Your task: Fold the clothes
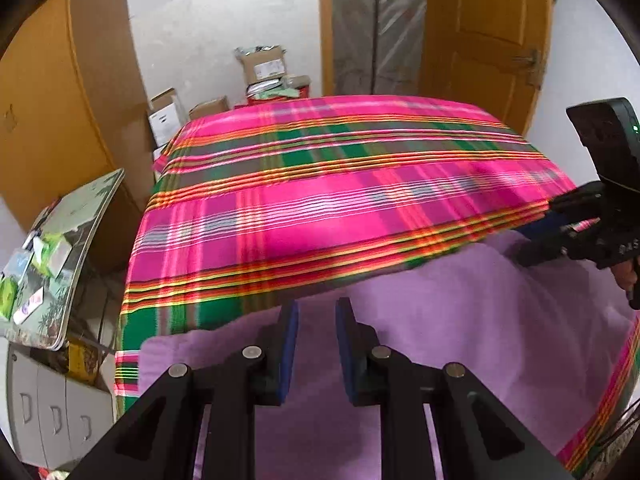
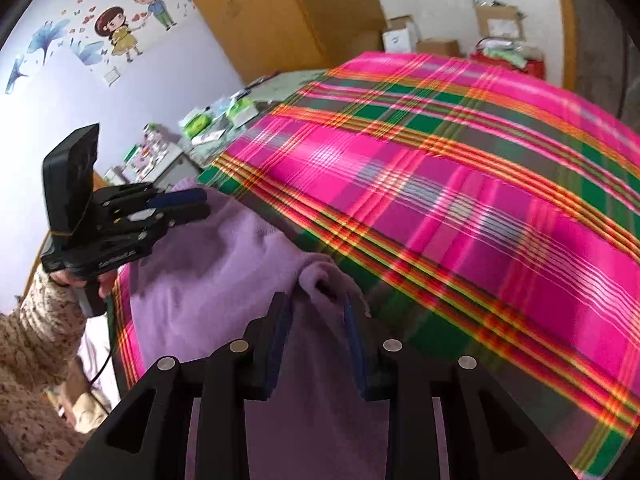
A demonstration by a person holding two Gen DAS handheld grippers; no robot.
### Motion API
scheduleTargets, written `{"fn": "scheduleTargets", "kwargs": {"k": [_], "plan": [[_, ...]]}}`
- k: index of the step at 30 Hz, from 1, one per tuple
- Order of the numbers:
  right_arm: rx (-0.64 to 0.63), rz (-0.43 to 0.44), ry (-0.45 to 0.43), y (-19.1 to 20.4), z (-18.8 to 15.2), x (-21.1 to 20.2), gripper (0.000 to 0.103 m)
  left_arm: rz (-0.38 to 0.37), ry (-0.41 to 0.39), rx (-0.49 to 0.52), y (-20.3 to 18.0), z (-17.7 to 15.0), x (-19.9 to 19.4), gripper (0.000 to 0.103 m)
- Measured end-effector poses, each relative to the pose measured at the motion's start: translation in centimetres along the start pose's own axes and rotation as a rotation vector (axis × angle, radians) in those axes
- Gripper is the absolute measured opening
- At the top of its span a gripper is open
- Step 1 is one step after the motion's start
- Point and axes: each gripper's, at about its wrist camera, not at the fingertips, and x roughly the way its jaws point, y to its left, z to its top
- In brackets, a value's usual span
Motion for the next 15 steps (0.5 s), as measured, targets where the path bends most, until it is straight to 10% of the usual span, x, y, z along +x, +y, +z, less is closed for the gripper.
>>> {"fn": "scheduleTargets", "kwargs": {"k": [15], "plan": [[0.052, 0.269, 0.111, -0.1, -1.6, 0.2, 0.007, -0.008, 0.056, 0.006, 1.5, -1.5, 2.7, 0.020]]}}
